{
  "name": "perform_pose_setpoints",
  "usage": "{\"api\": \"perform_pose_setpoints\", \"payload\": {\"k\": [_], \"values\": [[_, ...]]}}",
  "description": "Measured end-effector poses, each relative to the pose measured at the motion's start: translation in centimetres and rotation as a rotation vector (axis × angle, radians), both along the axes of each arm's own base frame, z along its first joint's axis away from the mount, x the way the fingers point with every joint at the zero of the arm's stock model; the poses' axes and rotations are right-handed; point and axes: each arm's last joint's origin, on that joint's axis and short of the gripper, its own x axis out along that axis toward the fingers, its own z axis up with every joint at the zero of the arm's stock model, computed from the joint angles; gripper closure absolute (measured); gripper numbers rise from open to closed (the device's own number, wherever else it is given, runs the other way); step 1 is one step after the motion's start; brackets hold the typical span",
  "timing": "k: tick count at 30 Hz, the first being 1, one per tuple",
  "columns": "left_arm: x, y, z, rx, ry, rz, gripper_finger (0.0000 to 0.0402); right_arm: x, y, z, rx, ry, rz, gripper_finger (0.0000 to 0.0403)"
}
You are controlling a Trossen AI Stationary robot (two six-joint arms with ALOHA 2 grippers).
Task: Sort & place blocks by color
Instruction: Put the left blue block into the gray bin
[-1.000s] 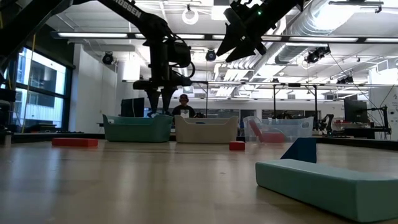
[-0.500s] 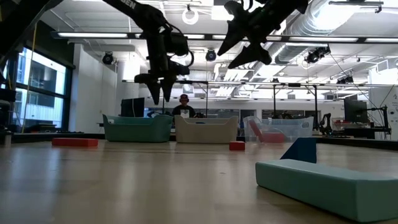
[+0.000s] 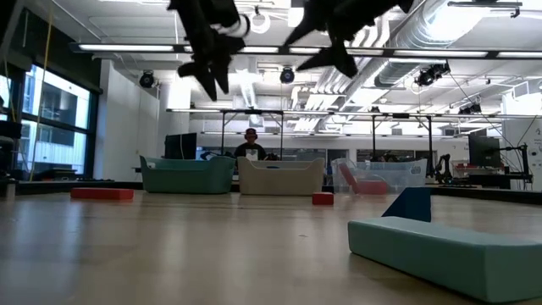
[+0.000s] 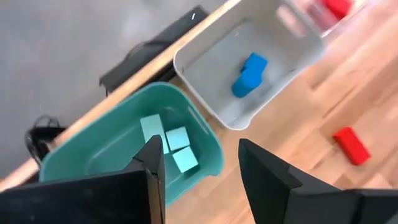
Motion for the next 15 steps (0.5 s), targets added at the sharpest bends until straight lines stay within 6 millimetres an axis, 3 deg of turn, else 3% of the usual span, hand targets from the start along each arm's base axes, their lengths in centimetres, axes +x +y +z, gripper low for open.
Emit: {"api": "perform_pose_setpoints", "payload": {"k": [7, 15], "values": [[-2.5, -2.6, 4.1, 0.098, -0.092, -0.015, 0.0282, 0.3, 1.5, 2.5, -0.044, -0.027, 0.017, 0.0174], [-4.5, -5.4, 6.7, 0.158, -0.132, -0.066, 0.0282, 0.3, 3.5, 3.1, -0.063, 0.016, 0.041, 0.0174]]}}
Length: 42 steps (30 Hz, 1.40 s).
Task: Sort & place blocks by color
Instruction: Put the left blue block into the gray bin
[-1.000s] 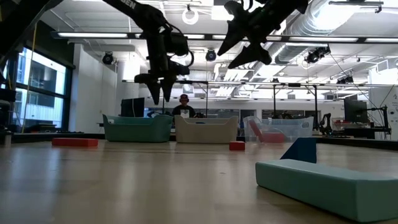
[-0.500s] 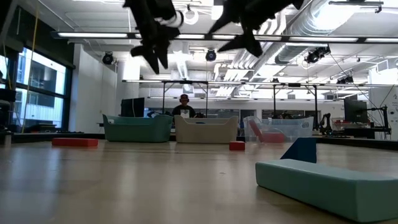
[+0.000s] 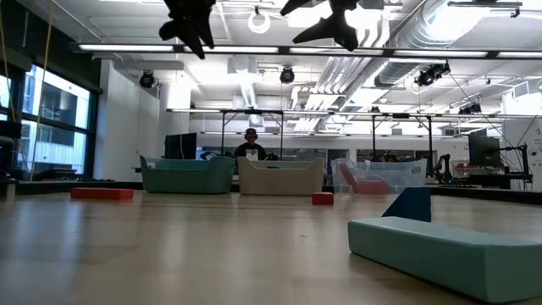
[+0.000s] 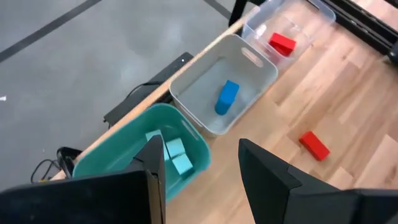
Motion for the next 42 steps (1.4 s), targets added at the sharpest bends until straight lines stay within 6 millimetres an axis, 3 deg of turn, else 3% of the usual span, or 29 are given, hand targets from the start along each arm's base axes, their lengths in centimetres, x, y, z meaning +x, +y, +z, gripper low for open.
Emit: {"api": "perform_pose_setpoints", "payload": {"k": [7, 17, 27, 37, 42], "values": [[-0.5, -2.0, 0.3, -0.030, 0.044, -0.053, 0.0282, -0.2, 2.2, -0.4, 0.055, 0.048, 0.006, 0.0174], [0.6, -4.0, 0.1, -0.051, 0.072, -0.134, 0.0282, -1.3, 5.4, -2.7, 0.133, 0.296, 0.017, 0.0174], [1.8, -5.9, 0.1, -0.108, 0.024, -0.124, 0.0282, -0.9, 8.0, -5.5, 0.161, 0.481, 0.047, 0.0174], [2.9, -8.0, 0.1, -0.169, -0.017, -0.121, 0.0282, 0.1, 10.8, -7.9, 0.062, 0.568, 0.291, 0.0161], [3.5, -9.2, 0.1, -0.186, -0.024, -0.148, 0.0282, 0.0, 12.8, -8.9, -0.113, 0.589, 0.530, 0.0149]]}}
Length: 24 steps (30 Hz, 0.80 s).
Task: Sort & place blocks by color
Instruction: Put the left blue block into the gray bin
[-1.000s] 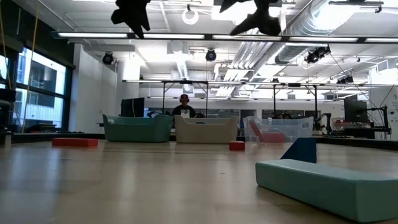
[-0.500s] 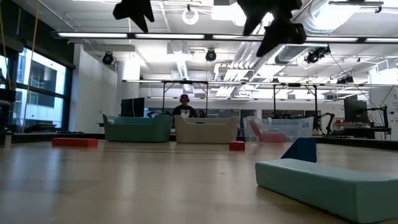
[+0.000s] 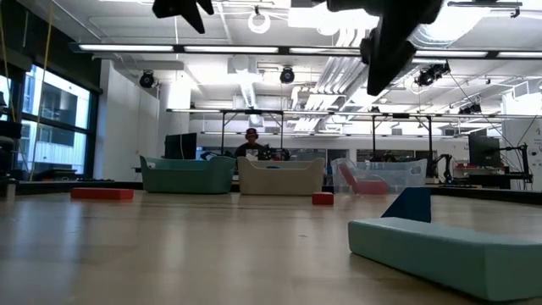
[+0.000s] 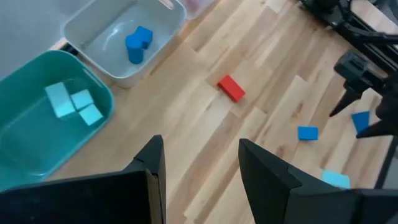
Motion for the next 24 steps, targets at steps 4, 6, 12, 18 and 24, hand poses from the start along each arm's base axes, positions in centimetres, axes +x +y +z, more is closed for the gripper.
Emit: {"api": "perform_pose_setpoints", "payload": {"k": [4, 6, 12, 18, 24], "values": [[0.4, -1.0, 0.0, -0.001, 0.000, -0.042, 0.0282, -0.3, 1.8, -0.7, -0.094, -0.018, 0.242, 0.0148], [0.5, -1.4, 0.0, -0.001, 0.000, -0.060, 0.0282, -0.3, 2.6, -1.2, -0.124, -0.017, 0.317, 0.0148], [0.8, -2.3, 0.0, 0.008, 0.003, -0.090, 0.0282, -0.2, 4.7, -3.6, -0.225, 0.030, 0.421, 0.0148], [0.9, -2.6, 0.0, -0.004, -0.002, -0.086, 0.0282, 0.2, 5.7, -6.2, -0.314, 0.090, 0.457, 0.0148], [0.9, -2.7, 0.0, -0.004, -0.002, -0.087, 0.0282, 0.7, 5.7, -8.6, -0.334, 0.170, 0.447, 0.0148]]}}
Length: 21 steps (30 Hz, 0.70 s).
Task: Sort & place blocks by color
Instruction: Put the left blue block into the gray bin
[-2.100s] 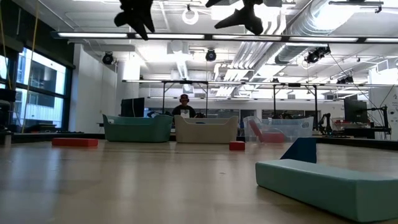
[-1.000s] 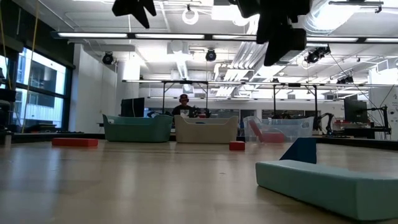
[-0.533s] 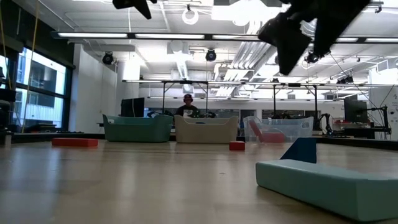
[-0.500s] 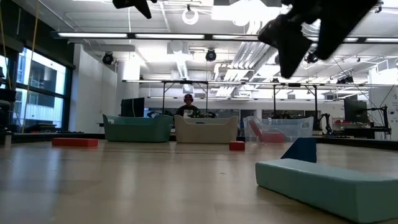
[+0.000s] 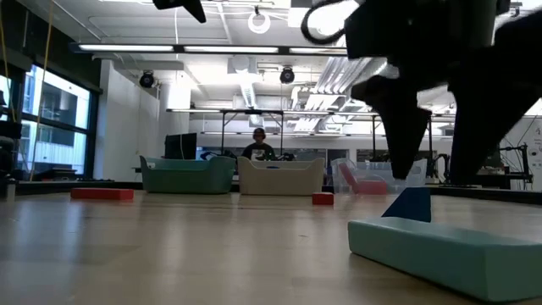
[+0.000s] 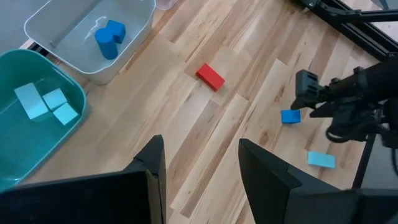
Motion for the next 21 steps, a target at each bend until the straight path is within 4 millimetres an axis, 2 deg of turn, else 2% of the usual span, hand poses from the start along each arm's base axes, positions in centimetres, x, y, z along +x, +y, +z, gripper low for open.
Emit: {"api": "perform_pose_setpoints", "payload": {"k": [9, 21], "values": [[0.0, 0.0, 0.0, 0.000, 0.000, 0.000, 0.0282, 0.3, 0.0, -1.3, -0.028, 0.017, -0.025, 0.0148], [0.0, 0.0, 0.0, 0.006, 0.002, 0.005, 0.0282, 1.0, -1.8, -1.7, -0.029, 0.004, -0.098, 0.0151]]}}
